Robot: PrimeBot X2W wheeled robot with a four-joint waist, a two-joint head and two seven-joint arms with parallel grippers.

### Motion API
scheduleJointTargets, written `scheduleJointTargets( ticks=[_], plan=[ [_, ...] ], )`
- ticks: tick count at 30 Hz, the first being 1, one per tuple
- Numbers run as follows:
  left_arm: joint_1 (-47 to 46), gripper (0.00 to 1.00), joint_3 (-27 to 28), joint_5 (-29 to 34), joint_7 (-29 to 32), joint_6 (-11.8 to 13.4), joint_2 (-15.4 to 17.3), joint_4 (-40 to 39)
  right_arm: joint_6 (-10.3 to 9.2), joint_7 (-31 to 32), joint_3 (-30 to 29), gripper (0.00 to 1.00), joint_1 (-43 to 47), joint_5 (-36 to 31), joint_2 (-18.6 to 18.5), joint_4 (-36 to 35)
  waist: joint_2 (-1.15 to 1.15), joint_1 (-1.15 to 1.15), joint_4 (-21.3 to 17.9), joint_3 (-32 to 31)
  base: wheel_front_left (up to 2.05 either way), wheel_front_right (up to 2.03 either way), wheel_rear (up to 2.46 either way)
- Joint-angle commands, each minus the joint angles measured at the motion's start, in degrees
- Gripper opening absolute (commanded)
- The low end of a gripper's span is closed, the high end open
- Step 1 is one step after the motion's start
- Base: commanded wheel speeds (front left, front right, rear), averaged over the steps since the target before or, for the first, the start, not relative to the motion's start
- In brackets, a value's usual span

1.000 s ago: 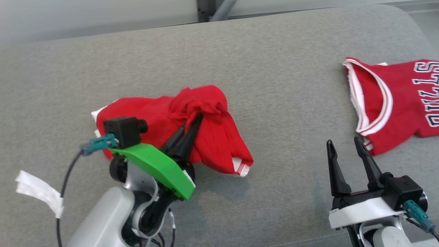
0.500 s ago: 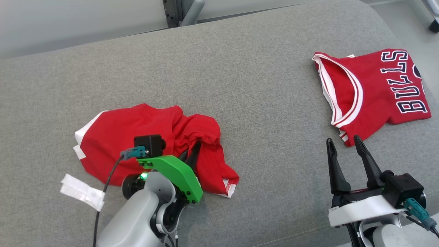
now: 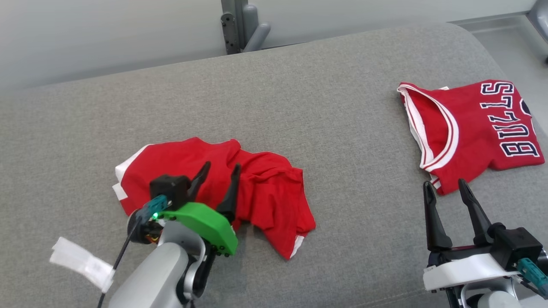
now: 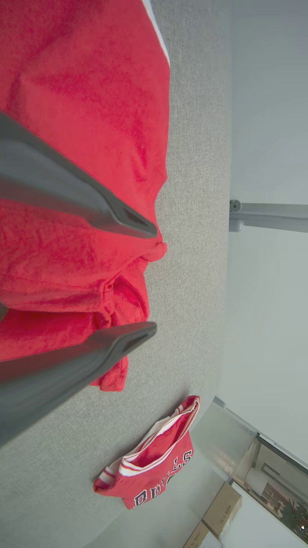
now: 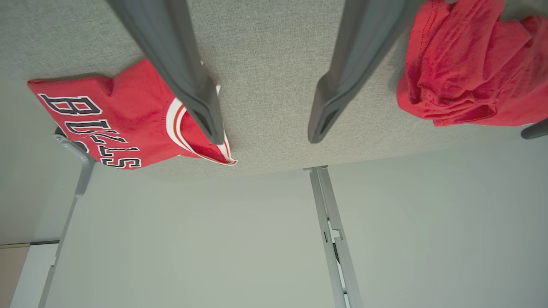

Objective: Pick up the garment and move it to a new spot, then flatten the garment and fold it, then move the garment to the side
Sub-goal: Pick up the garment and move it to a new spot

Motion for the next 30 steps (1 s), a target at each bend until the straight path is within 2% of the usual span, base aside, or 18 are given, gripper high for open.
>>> scheduleJointTargets(
  ticks=[1, 6, 7, 12, 18, 24, 30],
  plan=[
    [2.93, 1.0, 0.7, 2.38, -2.35, 2.79, 3.18, -3.79, -0.02, -0.15, -1.0, 1.0, 1.38, -0.89, 0.01, -0.78, 0.0, 0.0, 2.35, -2.23, 0.0, 0.0, 0.0],
    [9.66, 1.0, 3.16, 4.37, -5.55, 7.38, 8.64, -12.28, -0.02, -0.15, -2.96, 1.0, 2.99, -2.03, -0.02, -1.18, 0.0, 0.0, 5.74, -4.16, 0.0, 0.0, 0.0],
    [11.23, 1.0, 3.58, 5.25, -6.25, 7.69, 10.08, -13.4, -0.02, -0.15, -3.01, 1.0, 3.26, -2.61, -0.01, -1.09, 0.0, 0.0, 6.36, -4.6, 0.0, 0.0, 0.0],
    [19.43, 1.0, 7.54, 5.51, -8.12, 7.46, 12.97, -15.31, -0.03, -0.15, -5.18, 1.0, 4.5, -4.14, -0.04, -0.17, 0.0, 0.0, 9.72, -6.54, 0.0, 0.0, 0.0],
    [28.25, 1.0, 15.37, 10.61, -8.21, 4.15, 11.56, -15.85, -0.02, -0.15, -6.73, 1.0, 5.83, -5.37, -0.04, 1.88, 0.0, 0.0, 13.01, -7.96, 0.0, 0.0, 0.0],
    [33.08, 1.0, 23.19, 16.84, -8.23, -1.95, 6.77, -16.12, -0.03, -0.15, -7.88, 1.0, 6.72, -6.37, -0.05, 3.88, 0.0, 0.0, 14.89, -8.44, 0.0, 0.0, 0.0],
    [33.74, 1.0, 28.01, 21.33, -8.24, -7.45, 2.55, -14.43, -0.02, -0.15, -8.25, 1.0, 6.74, -6.73, -0.05, 5.43, 0.0, 0.0, 14.71, -8.56, 0.0, 0.0, 0.0]
  ],
)
